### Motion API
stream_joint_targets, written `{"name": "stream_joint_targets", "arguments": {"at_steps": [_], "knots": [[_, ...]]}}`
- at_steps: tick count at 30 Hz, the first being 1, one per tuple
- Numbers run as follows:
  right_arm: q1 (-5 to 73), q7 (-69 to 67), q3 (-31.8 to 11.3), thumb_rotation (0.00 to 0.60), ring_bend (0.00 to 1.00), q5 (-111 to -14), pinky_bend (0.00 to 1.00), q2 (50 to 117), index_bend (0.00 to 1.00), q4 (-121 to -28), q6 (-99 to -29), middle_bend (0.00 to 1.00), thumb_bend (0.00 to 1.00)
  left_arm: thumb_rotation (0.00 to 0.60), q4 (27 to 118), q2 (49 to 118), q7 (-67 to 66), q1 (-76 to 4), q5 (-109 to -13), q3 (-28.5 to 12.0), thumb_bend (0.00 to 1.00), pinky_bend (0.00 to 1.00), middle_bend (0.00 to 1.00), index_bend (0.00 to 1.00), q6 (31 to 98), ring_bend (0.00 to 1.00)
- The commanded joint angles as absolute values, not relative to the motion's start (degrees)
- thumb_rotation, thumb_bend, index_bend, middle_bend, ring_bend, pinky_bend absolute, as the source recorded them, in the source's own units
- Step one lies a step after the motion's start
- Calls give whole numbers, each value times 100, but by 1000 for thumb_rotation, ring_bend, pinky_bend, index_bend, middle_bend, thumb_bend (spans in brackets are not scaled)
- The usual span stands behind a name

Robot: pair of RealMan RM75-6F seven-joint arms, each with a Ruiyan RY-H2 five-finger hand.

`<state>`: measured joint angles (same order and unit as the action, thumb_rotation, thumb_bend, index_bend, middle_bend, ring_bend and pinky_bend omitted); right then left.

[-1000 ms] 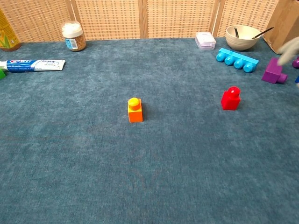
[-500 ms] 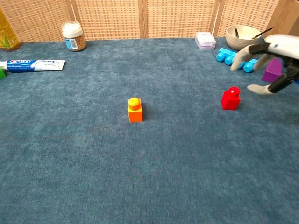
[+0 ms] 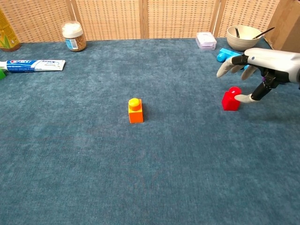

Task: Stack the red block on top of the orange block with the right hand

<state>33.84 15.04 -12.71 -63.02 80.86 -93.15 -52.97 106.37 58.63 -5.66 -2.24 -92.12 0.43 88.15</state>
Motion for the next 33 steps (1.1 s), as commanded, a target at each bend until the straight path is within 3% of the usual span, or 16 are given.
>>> {"name": "stream_joint_targets", "arguments": {"at_steps": [1,18,26,33], "knots": [[3444,1534,-1247,600,174,-6226,269,8117,238,-9252,-5240,205,326,600,10640,5865,-571,-227,-9222,49,305,80,229,352,8806,118],[3625,1727,-1028,600,174,-5891,269,8275,245,-8862,-5204,205,324,600,10607,5877,-534,-240,-9199,36,304,81,229,352,8790,118],[3654,1775,-965,599,174,-5769,269,8345,346,-8771,-5237,206,328,600,10552,5892,-475,-235,-9193,35,304,80,228,352,8802,118],[3729,1828,-969,600,178,-5668,270,8414,352,-8697,-5232,205,327,600,10510,5893,-427,-225,-9176,29,305,80,227,352,8821,119]]}}
